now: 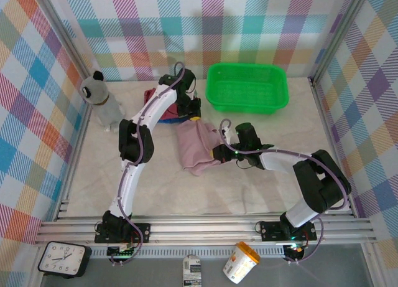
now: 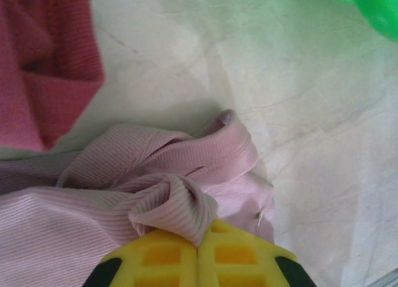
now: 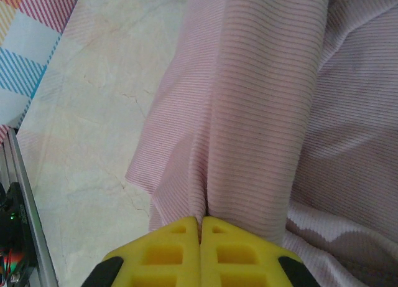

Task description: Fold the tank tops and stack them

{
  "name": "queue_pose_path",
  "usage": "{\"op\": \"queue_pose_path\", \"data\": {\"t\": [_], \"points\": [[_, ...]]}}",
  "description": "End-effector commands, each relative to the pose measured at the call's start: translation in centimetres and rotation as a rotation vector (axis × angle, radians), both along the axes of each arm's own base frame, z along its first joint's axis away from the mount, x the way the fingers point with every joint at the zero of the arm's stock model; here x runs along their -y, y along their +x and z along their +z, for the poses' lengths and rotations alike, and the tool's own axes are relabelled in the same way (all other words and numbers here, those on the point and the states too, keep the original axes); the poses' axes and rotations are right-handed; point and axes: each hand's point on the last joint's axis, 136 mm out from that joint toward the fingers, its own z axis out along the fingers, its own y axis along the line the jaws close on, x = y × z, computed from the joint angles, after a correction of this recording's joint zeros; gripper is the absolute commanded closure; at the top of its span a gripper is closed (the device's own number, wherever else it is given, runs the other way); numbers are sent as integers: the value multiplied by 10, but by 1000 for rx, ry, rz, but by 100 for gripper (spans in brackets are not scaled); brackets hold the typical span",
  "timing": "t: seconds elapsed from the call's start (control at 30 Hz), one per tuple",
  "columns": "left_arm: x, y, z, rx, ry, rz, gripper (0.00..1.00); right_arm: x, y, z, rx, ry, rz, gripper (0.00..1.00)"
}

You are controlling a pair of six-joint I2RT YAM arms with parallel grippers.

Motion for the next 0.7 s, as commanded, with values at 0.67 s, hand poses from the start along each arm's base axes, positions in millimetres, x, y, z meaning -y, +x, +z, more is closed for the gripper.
{"op": "queue_pose_path", "data": {"t": [0.67], "points": [[112, 23, -20, 145, -294, -187, 82, 98, 7, -50, -88, -225, -376, 88]]}}
